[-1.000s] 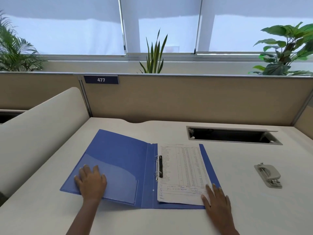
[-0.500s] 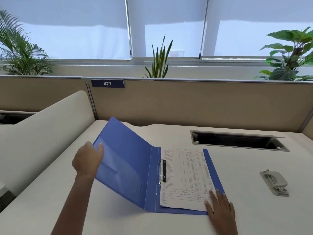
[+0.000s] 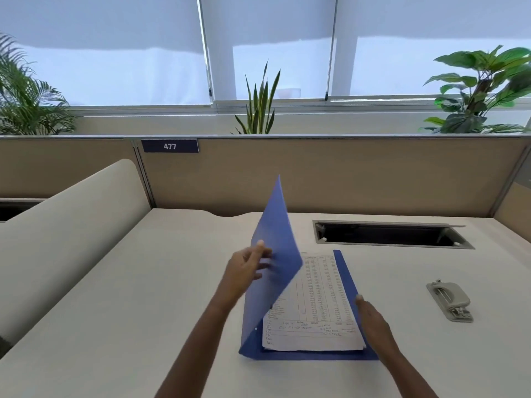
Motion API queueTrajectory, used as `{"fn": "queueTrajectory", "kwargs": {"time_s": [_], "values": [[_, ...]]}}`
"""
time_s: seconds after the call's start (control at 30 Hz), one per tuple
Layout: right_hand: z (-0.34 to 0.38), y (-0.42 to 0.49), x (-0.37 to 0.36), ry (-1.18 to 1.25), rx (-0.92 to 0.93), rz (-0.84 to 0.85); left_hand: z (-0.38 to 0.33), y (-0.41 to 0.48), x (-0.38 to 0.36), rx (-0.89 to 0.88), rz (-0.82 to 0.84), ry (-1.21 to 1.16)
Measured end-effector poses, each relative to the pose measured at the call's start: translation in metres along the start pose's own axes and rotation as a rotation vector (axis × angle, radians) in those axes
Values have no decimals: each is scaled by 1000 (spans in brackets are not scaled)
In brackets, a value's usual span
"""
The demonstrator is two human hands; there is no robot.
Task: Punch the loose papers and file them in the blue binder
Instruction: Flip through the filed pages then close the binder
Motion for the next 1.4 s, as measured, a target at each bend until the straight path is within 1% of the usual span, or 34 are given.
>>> {"fn": "queueTrajectory", "kwargs": {"time_s": [0.13, 0.2, 0.27, 0.33, 0.4, 0.5, 0.57, 0.63, 0.7, 0.77, 0.83, 0.93, 1.07, 1.13, 1.27, 1.4], "values": [[14, 3, 22, 286, -54, 29, 41, 2, -26, 27, 152, 321], [21, 0, 36, 415, -69, 32, 61, 2, -31, 51, 232, 442], [28, -2, 51, 480, -52, 12, 77, 1, -34, 60, 293, 503], [34, -1, 63, 491, -17, -24, 91, 0, -35, 53, 329, 547], [38, 2, 68, 390, 45, -79, 104, -1, -38, 73, 356, 595], [41, -1, 60, 5, 205, -161, 117, -1, -41, 88, 374, 706], [34, 0, 39, -239, 285, -104, 123, -1, -41, 73, 357, 846], [20, 3, 12, -516, 287, 17, 129, 0, -39, 118, 306, 874], [6, 4, -8, -728, 249, 95, 134, 0, -36, 222, 231, 760], [-6, 6, -20, -806, 215, 126, 139, 0, -32, 331, 141, 591], [-15, 9, -26, -792, 178, 154, 144, -1, -28, 413, 81, 499], [-27, 9, -31, -809, 141, 194, 147, -3, -25, 439, 34, 458], [-29, 9, -32, -841, 140, 186, 153, -4, -25, 510, -13, 350], [-27, 8, -32, -851, 126, 200, 157, -4, -25, 567, -24, 204], [-27, 9, -28, -835, 98, 211, 158, -5, -26, 660, -27, -172], [-26, 11, -20, -699, 104, 159, 158, -6, -32, 696, -3, -344]]}}
Point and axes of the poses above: each hand's wrist, its own y-axis towards the middle knuckle, its own x-axis out of the back of the hand, z = x × y, the point moved 5 cm from there along y, towards the middle knuckle, and after that the axes turned 7 degrees about -y, right-handed, at the moved point
